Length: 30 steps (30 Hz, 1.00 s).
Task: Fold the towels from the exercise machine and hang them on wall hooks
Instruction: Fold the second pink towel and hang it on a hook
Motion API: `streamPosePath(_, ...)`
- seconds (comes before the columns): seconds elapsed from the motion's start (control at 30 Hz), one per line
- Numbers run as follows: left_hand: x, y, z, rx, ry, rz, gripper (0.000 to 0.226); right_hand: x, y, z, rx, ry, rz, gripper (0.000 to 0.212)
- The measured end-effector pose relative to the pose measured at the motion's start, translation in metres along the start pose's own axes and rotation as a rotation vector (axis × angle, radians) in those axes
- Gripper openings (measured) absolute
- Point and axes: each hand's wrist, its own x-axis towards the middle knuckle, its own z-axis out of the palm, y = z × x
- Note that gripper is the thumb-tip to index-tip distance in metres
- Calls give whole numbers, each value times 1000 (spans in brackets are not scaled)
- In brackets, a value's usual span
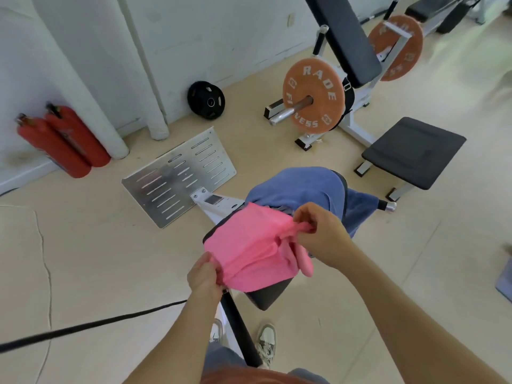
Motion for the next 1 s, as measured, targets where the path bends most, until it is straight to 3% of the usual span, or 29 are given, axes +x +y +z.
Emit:
streamPosePath(0.07, -20, 28, 16, -50, -142, 104, 65, 1, -14, -7, 49, 7, -14, 30)
streamPosePath(0.2, -94, 77, 50, -160, -673, 168, 62, 0, -43, -21, 203, -103, -60, 43)
streamPosePath(0.3, -146, 96, 64, -41, -1031, 258, 59, -3, -62, -34, 258, -240, -150, 63)
streamPosePath(0.4, -174, 110, 67, 72, -1198, 405, 55, -10, -73, -46, 209, -177, -312, 34)
streamPosePath(0.47, -185, 119, 69, 32, -1201, 423, 47, -14, -75, -53, 154, -46, -348, 20)
streamPosePath(0.53, -192, 126, 72, 91, -1031, 544, 30, -18, -79, -60, 20, 53, -367, 20)
streamPosePath(0.6, -202, 131, 79, 344, -815, 741, 15, -23, -83, -63, -149, 66, -408, 22)
streamPosePath(0.73, -228, 141, 103, 896, -787, 946, 27, -32, -92, -58, -470, 151, -677, 25)
streamPosePath(0.93, -248, 145, 120, 1106, -671, 1043, 27, -29, -95, -72, -641, 212, -732, 28)
streamPosePath(1.0, -253, 144, 118, 1091, -629, 1083, 25, -32, -97, -76, -633, 166, -686, 19)
